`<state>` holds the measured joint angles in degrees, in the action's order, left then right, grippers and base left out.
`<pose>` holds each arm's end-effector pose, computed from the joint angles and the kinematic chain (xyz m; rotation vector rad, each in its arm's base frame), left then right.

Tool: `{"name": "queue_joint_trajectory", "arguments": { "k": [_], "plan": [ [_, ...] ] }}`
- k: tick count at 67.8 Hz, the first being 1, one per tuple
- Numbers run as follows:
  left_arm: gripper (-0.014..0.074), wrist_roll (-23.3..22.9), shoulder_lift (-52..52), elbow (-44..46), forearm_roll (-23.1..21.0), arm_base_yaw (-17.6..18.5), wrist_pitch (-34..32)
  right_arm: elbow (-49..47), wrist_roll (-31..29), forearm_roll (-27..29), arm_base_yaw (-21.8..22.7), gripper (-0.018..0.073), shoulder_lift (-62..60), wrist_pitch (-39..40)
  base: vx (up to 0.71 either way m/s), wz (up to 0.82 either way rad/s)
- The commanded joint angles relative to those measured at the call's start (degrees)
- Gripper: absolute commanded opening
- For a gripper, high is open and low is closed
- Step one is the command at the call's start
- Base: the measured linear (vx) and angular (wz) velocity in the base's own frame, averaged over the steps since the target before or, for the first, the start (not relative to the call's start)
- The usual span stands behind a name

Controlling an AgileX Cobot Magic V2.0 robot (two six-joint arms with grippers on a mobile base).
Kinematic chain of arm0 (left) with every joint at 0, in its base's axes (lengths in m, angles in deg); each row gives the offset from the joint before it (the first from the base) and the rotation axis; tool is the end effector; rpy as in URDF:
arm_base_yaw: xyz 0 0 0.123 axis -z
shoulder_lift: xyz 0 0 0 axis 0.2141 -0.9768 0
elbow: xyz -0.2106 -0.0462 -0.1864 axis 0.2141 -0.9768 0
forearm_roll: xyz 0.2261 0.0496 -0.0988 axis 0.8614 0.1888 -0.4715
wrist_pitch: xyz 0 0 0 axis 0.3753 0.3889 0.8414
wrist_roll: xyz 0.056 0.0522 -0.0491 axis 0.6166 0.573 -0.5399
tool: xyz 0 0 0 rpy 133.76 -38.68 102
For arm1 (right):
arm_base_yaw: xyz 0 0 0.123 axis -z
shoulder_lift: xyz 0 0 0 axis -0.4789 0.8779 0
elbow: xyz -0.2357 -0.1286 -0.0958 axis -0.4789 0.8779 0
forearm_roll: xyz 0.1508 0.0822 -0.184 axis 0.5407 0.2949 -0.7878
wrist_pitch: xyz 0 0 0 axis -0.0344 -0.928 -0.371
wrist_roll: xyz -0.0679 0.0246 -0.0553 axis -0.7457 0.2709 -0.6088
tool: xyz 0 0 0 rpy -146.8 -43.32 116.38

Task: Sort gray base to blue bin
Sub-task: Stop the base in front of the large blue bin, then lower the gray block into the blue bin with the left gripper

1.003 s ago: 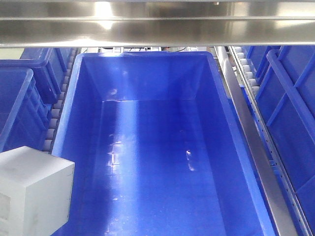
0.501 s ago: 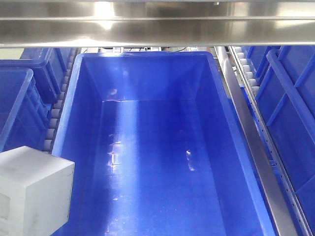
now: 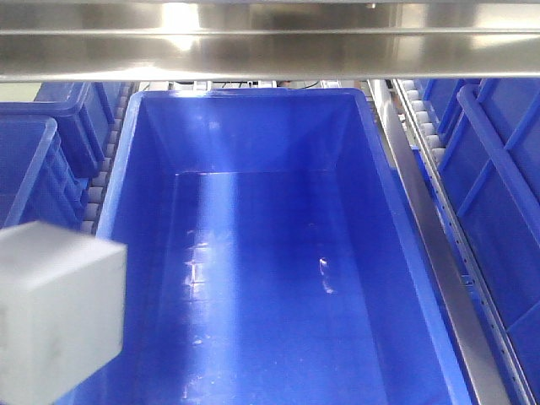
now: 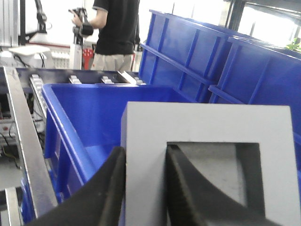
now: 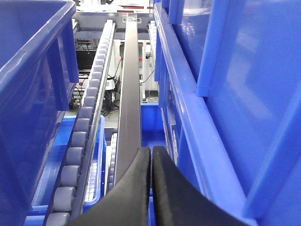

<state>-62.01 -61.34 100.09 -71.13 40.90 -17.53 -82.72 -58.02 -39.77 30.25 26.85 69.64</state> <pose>0.0584 -0.0314 0.2929 0.2367 1.5516 -0.5416 0.0560 -0.0026 0.1858 -0.0083 1.7016 -0.0641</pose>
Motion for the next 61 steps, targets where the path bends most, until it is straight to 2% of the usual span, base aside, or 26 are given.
{"name": "queue_joint_trajectory", "arguments": {
  "k": [1, 22, 30, 39, 61],
  "plan": [
    [0.0002, -0.42, -6.35, 5.60, -1.44, 0.11, -6.23, 0.42, -0.69, -0.27, -0.01, -0.0005, -0.91, 4.11, 0.00, 0.00],
    [0.0003, 2.08, -33.98, 22.82, -1.78, 0.23, -3.03, 0.42, -0.69, -0.27, -0.01, -0.0005, -0.91, 4.11, 0.00, 0.00],
    [0.0003, 2.13, -42.77, 27.60, -1.44, 2.77, -2.91, 0.42, -0.69, -0.27, -0.01, -0.0005, -0.91, 4.11, 0.00, 0.00],
    [0.0003, 4.55, -52.12, 33.26, -1.44, 6.79, -3.06, 0.42, -0.69, -0.27, -0.01, -0.0005, -0.91, 4.11, 0.00, 0.00],
    [0.0003, 3.87, -70.59, 44.27, -2.78, 6.95, 0.34, 0.42, -0.69, -0.27, -0.01, -0.0005, -0.91, 4.11, 0.00, 0.00]
  ]
}}
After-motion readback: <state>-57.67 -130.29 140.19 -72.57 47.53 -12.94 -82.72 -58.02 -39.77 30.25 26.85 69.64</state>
